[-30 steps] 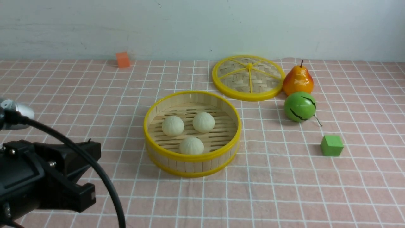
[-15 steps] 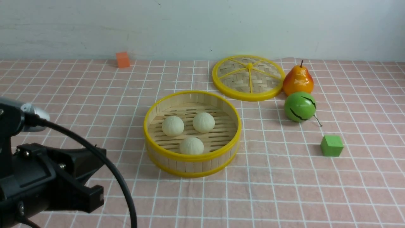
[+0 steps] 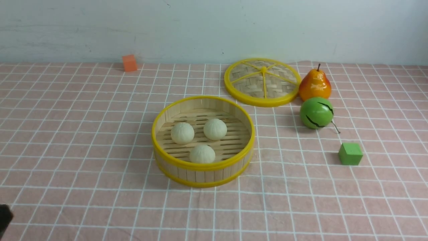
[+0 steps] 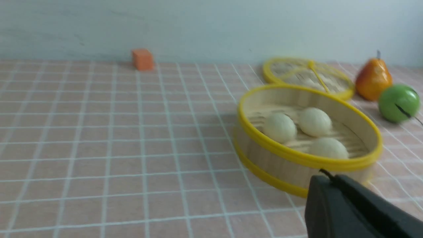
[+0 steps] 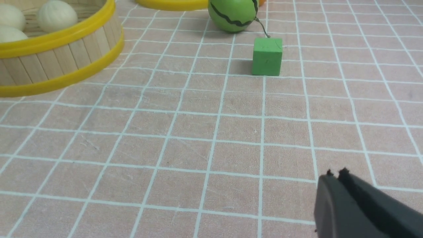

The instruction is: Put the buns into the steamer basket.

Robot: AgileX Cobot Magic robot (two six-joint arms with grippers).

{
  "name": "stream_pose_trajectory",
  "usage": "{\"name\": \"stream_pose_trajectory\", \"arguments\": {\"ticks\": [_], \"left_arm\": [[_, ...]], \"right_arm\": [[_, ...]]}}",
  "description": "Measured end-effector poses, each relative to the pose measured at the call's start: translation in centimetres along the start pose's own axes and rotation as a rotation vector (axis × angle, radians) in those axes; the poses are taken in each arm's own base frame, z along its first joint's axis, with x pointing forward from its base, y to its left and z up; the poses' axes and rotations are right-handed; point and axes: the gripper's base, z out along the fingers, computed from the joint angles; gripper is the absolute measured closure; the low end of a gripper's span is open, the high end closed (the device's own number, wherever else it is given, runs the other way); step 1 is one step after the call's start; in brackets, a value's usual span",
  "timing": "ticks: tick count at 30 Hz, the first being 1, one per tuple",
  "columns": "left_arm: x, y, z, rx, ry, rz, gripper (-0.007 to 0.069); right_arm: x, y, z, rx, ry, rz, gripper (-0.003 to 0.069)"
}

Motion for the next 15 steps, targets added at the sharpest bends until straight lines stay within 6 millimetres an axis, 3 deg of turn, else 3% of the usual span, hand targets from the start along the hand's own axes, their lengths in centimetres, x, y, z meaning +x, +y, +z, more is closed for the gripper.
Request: {"name": "stream_pose_trajectory", "arguments": {"ticks": [2, 7, 15], "left_arm": [[2.3, 0.8, -0.3, -0.078, -0.008, -0.021, 0.0638], [5.3, 1.5, -0.5, -0.167, 0.196, -0.116, 0.0638], [6.0, 1.4, -0.6, -0.152, 0.270, -0.079, 0.0638]], "right_arm": [[0.0, 0.0, 0.0, 0.000, 0.000, 0.000, 0.0640], [0.0, 0.0, 0.0, -0.001, -0.001, 0.001, 0.0633], [0.0, 0.0, 0.0, -0.001, 0.002, 0.001, 0.0621]]}}
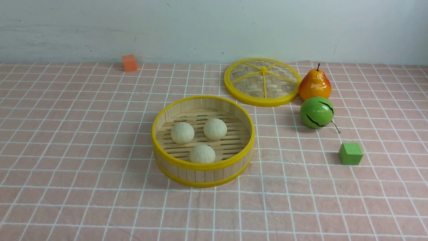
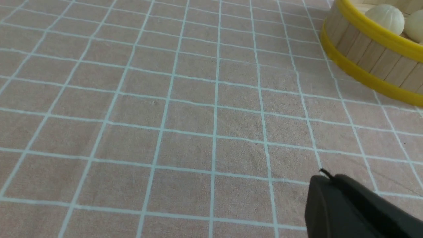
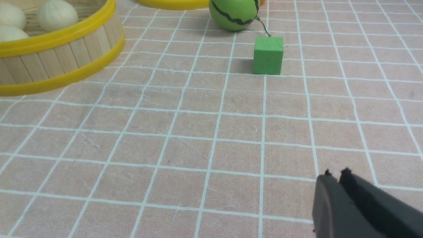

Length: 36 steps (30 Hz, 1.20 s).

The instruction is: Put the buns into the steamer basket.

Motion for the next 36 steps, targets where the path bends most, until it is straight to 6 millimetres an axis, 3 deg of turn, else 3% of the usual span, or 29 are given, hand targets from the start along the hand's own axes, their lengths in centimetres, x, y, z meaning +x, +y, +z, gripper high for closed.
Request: {"name": "stream_pose_trajectory", "arguments": {"ticks": [36], "left_arm": [[0.01, -0.02, 0.00, 0.002, 0.001, -0.002, 0.0638]], "right_arm": [[-0.01, 0.00, 0.00, 0.000, 0.000, 0.000, 0.0587]]}}
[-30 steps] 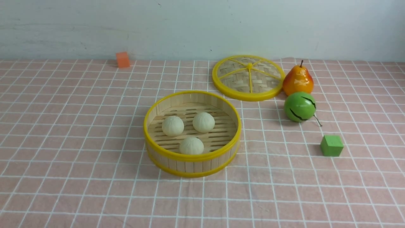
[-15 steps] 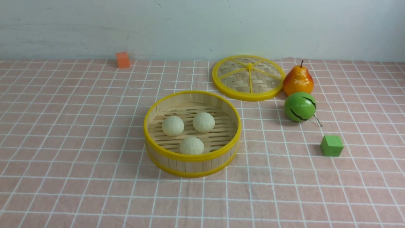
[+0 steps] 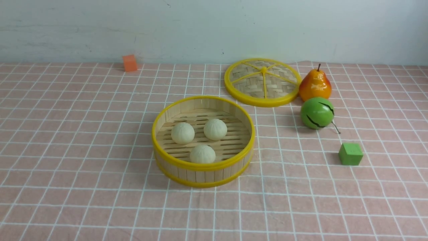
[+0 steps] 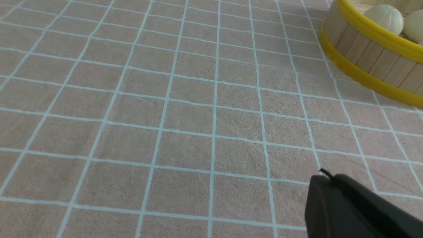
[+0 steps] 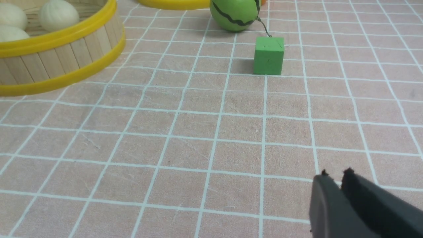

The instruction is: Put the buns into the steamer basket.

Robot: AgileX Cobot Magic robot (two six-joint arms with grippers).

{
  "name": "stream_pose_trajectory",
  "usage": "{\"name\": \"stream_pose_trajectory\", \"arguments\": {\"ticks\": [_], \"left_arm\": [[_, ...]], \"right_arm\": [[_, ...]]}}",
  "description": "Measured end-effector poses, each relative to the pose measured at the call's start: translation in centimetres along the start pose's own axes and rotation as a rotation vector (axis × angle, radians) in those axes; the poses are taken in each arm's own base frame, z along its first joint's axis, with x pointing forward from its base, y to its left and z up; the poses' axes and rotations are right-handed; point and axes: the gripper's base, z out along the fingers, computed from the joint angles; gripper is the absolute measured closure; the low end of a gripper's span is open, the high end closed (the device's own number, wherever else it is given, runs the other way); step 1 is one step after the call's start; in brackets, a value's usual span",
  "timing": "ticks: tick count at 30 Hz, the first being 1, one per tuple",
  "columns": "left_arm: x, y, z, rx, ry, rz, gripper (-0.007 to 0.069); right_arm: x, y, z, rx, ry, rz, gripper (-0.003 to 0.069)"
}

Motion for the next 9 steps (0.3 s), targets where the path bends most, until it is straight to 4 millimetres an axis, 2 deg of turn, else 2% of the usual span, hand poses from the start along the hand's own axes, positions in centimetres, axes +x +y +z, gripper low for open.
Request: {"name": "stream_pose_trajectory", "arguments": {"ticks": [9], "left_arm": [[0.00, 0.00, 0.00, 0.000, 0.000, -0.001, 0.0631]], "right_arm": [[0.00, 0.00, 0.00, 0.000, 0.000, 0.000, 0.0585]]}}
